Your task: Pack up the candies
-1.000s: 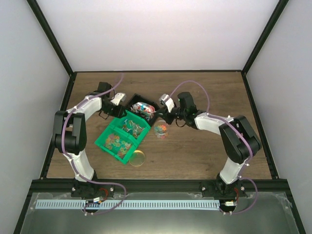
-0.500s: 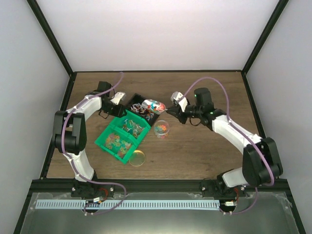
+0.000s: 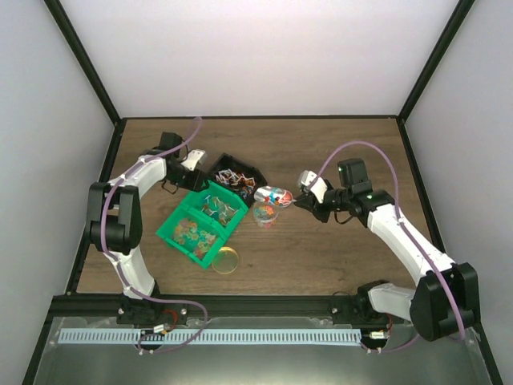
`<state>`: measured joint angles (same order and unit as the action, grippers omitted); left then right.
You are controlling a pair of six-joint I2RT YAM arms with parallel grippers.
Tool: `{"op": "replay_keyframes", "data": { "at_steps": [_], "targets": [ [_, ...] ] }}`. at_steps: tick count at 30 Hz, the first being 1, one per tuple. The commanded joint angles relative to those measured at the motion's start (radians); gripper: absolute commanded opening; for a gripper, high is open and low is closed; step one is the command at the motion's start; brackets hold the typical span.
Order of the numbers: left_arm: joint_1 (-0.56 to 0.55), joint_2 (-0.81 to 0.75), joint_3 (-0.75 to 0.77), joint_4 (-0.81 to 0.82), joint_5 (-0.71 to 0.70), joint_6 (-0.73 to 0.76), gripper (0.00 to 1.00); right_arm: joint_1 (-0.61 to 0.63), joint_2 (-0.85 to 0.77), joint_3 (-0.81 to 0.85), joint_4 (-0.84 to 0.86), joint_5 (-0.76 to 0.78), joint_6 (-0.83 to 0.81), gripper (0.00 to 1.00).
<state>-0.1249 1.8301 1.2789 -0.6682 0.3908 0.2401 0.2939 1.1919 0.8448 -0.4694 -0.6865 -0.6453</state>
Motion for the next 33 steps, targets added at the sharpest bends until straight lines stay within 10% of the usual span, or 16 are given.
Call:
{"op": "replay_keyframes", "data": {
  "at_steps": [1, 33],
  "targets": [
    [0.002, 0.004, 0.035, 0.021, 0.033, 0.007, 0.51, -0.013, -0.03, -0.005, -0.112, 0.031, -0.066, 0.01],
    [0.004, -0.012, 0.011, 0.055, 0.034, 0.007, 0.66, 0.044, 0.137, 0.231, -0.348, 0.228, -0.174, 0.01]
  ]
}}
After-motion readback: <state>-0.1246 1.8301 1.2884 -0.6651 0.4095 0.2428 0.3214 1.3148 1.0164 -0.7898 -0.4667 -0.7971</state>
